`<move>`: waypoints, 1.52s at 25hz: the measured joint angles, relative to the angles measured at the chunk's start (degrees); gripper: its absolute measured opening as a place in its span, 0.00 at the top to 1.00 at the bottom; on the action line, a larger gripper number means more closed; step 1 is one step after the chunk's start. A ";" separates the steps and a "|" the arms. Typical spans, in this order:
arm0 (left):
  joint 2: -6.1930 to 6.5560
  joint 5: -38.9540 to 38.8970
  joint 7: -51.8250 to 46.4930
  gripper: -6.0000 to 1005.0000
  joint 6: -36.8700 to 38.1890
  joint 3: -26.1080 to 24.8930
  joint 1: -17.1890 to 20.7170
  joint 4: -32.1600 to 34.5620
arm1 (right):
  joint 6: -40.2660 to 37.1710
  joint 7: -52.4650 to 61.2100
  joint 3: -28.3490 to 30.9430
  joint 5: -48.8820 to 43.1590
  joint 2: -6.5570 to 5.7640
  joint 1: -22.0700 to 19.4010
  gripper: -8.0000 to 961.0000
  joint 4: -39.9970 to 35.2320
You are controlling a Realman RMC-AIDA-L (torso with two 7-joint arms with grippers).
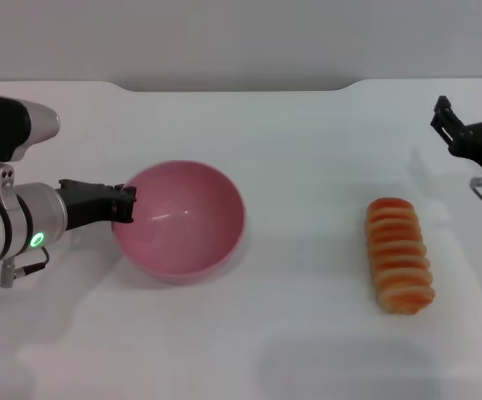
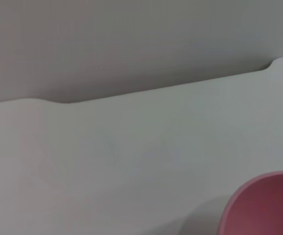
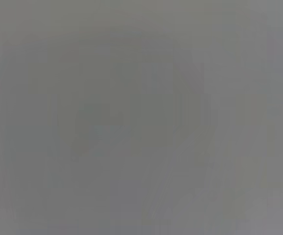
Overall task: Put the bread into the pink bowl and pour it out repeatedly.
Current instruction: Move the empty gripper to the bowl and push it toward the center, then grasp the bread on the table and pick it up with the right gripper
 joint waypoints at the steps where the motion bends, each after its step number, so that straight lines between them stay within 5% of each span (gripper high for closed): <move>1: 0.01 0.01 0.01 0.95 0.05 -0.10 -0.04 0.10 | 6.18 0.00 3.10 -2.53 0.23 -0.67 0.16 -2.72; 7: 0.08 -0.01 0.05 0.95 0.61 -0.19 -1.19 0.47 | 42.36 -0.02 18.15 -9.40 1.21 -0.50 0.16 -20.16; 14: 0.15 0.01 0.46 0.95 0.71 -0.23 -3.18 -0.24 | 70.55 10.71 23.46 -17.84 1.44 9.47 0.16 -20.30; 18: 0.14 0.00 1.11 0.95 1.14 -0.29 -3.29 -0.29 | 73.11 16.69 20.80 -23.30 1.64 10.38 0.16 -19.35; 38: 0.09 0.00 1.57 0.95 1.50 -0.75 -7.06 -2.53 | 70.31 21.39 16.99 -22.34 1.84 12.46 0.19 -11.54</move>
